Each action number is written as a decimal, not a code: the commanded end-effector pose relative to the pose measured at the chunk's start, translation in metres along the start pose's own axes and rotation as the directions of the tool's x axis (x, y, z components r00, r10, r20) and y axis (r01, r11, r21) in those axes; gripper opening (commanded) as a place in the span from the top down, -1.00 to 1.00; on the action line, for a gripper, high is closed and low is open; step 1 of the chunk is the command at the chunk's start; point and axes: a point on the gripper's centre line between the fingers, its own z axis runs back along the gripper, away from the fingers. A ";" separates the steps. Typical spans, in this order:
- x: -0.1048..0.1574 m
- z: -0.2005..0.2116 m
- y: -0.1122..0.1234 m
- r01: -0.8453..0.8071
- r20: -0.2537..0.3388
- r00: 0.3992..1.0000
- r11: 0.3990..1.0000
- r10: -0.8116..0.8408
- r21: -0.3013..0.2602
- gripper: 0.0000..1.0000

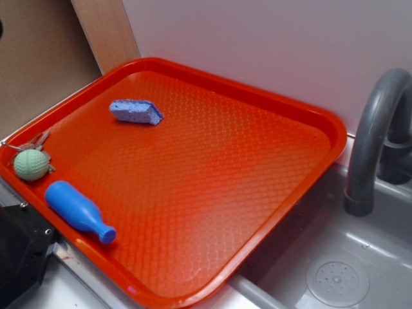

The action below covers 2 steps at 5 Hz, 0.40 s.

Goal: Grab the silver keys.

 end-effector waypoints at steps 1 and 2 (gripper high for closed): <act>0.000 0.000 0.000 0.000 0.000 1.000 1.000 0.000 0.000 -1.00; 0.018 -0.012 0.032 -0.029 -0.018 0.999 0.997 0.031 0.067 -1.00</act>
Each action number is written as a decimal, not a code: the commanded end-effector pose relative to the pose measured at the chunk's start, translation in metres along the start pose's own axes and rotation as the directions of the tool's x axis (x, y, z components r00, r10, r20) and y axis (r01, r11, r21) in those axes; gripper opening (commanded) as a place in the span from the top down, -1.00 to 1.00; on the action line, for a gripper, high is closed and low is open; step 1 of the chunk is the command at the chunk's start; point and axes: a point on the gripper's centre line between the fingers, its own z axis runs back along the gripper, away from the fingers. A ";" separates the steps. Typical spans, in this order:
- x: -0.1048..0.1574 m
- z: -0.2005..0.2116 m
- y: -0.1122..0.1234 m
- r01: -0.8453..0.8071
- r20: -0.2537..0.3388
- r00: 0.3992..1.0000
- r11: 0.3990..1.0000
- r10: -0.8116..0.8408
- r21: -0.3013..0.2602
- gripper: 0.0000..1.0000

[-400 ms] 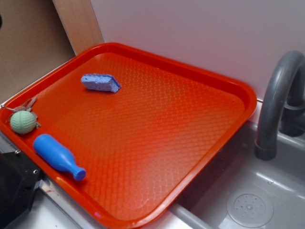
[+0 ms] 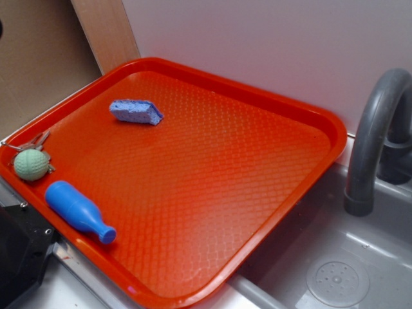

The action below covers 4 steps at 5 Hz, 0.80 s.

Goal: Grab the silver keys.

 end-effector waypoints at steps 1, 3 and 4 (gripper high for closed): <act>0.032 -0.022 0.060 -0.136 -0.037 0.990 0.987 0.140 0.085 -1.00; 0.025 -0.044 0.113 -0.579 0.032 0.809 0.786 0.587 0.219 -1.00; 0.015 -0.053 0.129 -0.760 0.078 0.639 0.613 0.765 0.215 -1.00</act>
